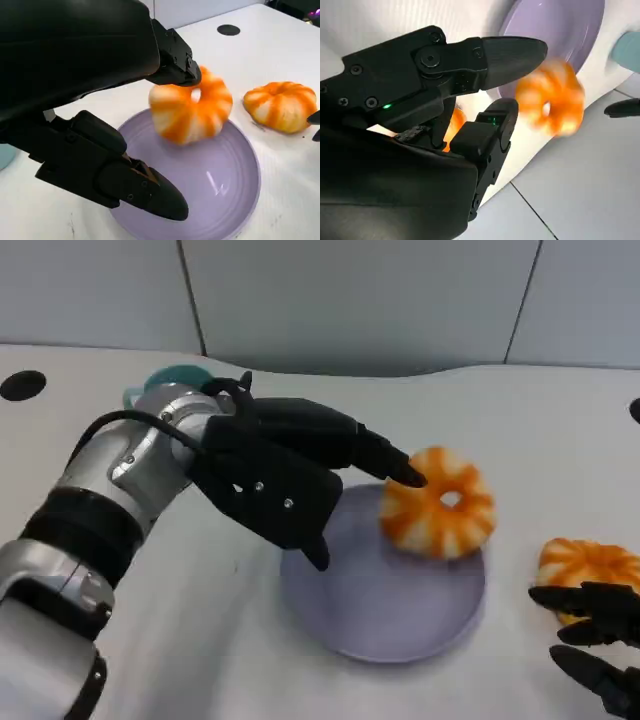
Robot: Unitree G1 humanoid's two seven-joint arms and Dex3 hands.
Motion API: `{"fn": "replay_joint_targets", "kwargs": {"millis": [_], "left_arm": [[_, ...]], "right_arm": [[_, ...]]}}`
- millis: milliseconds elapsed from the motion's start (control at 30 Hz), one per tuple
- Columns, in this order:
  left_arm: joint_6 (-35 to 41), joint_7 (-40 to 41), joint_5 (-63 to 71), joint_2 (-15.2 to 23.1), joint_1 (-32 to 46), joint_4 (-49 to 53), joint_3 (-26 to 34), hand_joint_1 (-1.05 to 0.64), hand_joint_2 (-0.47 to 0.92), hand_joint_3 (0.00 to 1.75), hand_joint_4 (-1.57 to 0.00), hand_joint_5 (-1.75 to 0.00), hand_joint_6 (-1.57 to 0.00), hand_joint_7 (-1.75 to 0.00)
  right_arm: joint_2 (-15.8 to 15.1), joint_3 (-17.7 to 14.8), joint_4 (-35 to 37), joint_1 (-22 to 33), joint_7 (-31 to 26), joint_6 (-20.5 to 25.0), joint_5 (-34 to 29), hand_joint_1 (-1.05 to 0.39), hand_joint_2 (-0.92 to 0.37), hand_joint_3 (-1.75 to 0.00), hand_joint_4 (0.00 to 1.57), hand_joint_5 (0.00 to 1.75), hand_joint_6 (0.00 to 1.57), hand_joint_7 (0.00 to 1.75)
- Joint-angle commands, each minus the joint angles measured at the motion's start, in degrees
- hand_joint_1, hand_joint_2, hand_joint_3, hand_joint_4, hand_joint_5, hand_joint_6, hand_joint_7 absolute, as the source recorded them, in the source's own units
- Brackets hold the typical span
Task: Grasp the bread from the table and place it into the plate.
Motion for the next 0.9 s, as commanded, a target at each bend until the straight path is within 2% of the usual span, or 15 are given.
{"fn": "replay_joint_targets", "kwargs": {"millis": [33, 133, 167, 267, 467, 800, 900], "left_arm": [[1.3, -1.5, -0.3, 1.7, -1.0, -2.6, 0.5, -0.79, 0.82, 0.00, -0.15, -0.08, -0.37, -0.07], [1.7, -1.9, -0.7, 2.2, -0.7, -3.8, 0.7, -0.77, 0.82, 0.00, -0.17, -0.09, -0.53, -0.09], [1.8, -2.0, -0.8, 2.3, -0.7, -4.0, 0.7, -0.76, 0.83, 0.00, -0.20, -0.10, -0.53, -0.08], [1.4, -2.2, -1.4, 2.9, -0.5, -4.5, 1.0, -0.74, 0.83, 0.00, -0.30, -0.15, -0.50, -0.04], [1.3, -2.4, -3.6, 4.4, 1.4, -7.8, 2.7, -0.70, 0.83, 0.00, -0.35, -0.20, -0.51, -0.03], [0.7, -1.5, -4.7, 6.2, 3.6, -10.3, 4.2, -0.70, 0.85, 0.01, -0.31, -0.24, -0.52, -0.02], [1.9, -1.8, -5.0, 6.5, 4.1, -10.9, 4.5, -0.69, 0.85, 0.00, -0.28, -0.24, -0.52, -0.01]], "right_arm": [[-0.5, -0.7, 0.2, -0.1, -0.4, 0.3, -0.1, -0.25, -0.92, -0.35, 0.67, 0.57, 0.81, 0.00], [-0.5, -0.7, -0.1, 0.1, -0.3, 0.5, 0.0, -0.25, -0.92, -0.35, 0.67, 0.57, 0.81, 0.00], [-0.5, -0.7, -0.1, 0.1, -0.4, 0.3, -0.1, -0.25, -0.92, -0.35, 0.67, 0.57, 0.81, 0.00], [-0.6, -0.7, -0.2, 0.2, -0.3, 0.5, -0.1, -0.25, -0.92, -0.35, 0.67, 0.57, 0.81, 0.00], [-0.5, -0.9, -0.2, 0.2, -0.2, 0.5, 0.3, -0.25, -0.92, -0.35, 0.67, 0.56, 0.81, 0.00], [-0.8, -0.8, 0.9, 0.0, -0.2, 0.1, 0.2, -0.26, -0.92, -0.34, 0.71, 0.59, 0.82, 0.01], [-0.4, -0.6, -0.4, 0.5, -0.2, 1.4, -0.1, -0.26, -0.92, -0.34, 0.69, 0.58, 0.82, 0.01]]}}
